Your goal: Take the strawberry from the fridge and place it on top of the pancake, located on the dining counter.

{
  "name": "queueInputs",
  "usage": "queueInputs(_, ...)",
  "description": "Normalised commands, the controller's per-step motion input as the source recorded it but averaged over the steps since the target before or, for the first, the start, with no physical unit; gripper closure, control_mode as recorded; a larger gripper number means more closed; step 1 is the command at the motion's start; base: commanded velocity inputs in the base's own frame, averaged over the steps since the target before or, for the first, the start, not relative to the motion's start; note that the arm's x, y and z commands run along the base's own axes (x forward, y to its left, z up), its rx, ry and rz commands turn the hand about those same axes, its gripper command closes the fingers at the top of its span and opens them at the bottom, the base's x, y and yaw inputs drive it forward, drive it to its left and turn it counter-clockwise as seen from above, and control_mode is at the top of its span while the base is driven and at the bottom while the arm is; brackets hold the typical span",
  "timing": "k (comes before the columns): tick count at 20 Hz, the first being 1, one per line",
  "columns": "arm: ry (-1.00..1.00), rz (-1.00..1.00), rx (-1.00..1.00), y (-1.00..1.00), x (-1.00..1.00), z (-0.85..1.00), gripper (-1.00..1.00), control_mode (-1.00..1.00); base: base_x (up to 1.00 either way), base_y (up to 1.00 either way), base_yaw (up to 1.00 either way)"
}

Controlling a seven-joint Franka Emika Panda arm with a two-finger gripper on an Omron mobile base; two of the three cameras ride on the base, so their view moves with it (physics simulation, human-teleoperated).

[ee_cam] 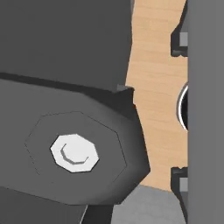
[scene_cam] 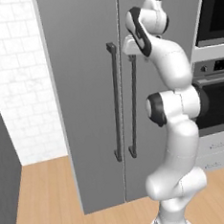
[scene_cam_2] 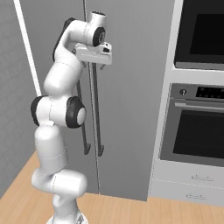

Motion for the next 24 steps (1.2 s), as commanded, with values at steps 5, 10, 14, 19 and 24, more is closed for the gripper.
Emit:
queueInputs(5,-0.4,0.0,0.0,0.18,0.0,-0.16,-1.0,-1.0,0.0,0.0,0.0)
queueInputs(10,-0.35,0.0,0.0,0.0,0.0,-0.5,-1.0,-1.0,0.0,0.0,0.0)
queueInputs(14,-0.17,0.0,0.0,-0.01,0.01,-0.34,-1.0,-1.0,0.0,0.0,0.0)
queueInputs(19,-0.11,-0.06,0.0,0.02,0.35,-0.25,-1.0,-1.0,0.0,0.0,0.0)
queueInputs(24,0.0,-0.07,0.0,-0.21,0.69,-0.07,-1.0,-1.0,0.0,0.0,0.0)
